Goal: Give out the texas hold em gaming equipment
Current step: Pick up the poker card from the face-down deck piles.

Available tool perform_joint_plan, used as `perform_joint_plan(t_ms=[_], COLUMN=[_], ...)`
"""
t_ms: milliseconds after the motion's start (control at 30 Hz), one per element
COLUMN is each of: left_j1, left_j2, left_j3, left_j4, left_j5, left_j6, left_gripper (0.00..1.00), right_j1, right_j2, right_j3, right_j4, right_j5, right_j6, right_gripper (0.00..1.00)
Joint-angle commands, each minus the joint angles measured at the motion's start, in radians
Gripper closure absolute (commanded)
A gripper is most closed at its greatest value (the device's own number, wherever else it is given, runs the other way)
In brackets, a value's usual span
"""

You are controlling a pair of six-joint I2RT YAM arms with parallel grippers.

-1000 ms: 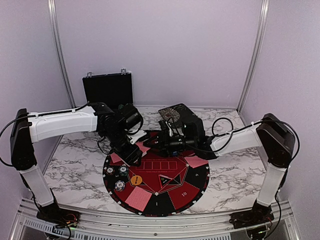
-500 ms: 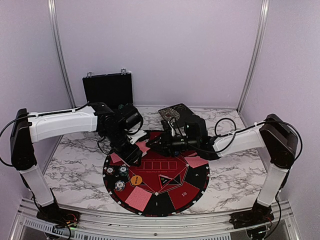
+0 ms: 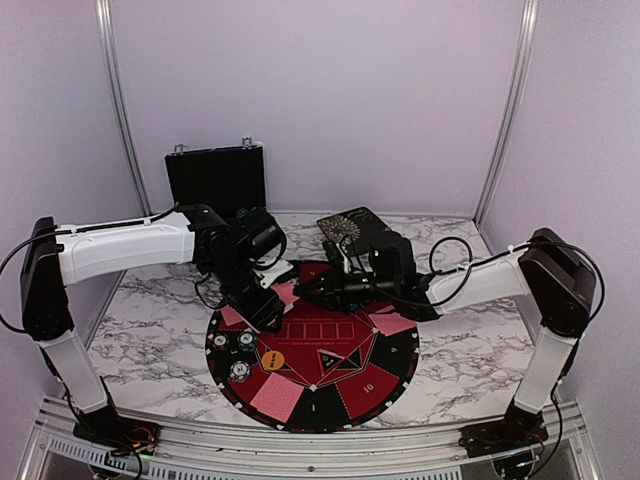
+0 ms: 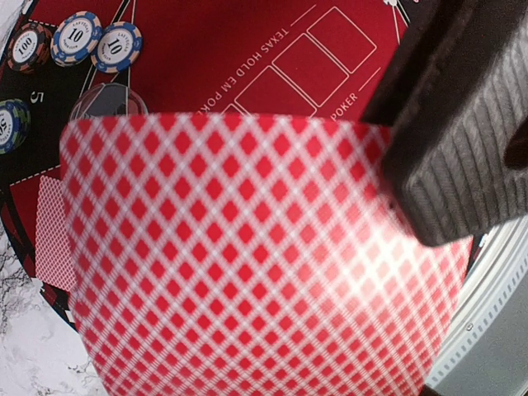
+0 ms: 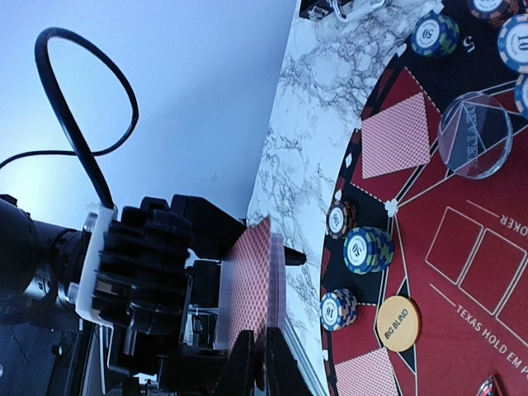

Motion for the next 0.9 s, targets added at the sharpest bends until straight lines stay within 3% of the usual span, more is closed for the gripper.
perform_joint_plan(t_ms=[0,867], left_j1=[0.000,0.021], left_j2=[-0.011,-0.037], left_j3=[0.015,-0.001], left_j4=[0.005,0.003], left_j5=[-0.006,-0.025], left_j6=[0.014,0.012], left_gripper=[0.61,0.61], right_j1=[-0.007,-0.053], right_j2=[-0.020,-0.078], right_j3=[-0.006,-0.028], right_j4=[0.021,0.010], right_j5=[0.001,-0.012], right_j6=[0.000,0.005], right_gripper=[0.98,1.00])
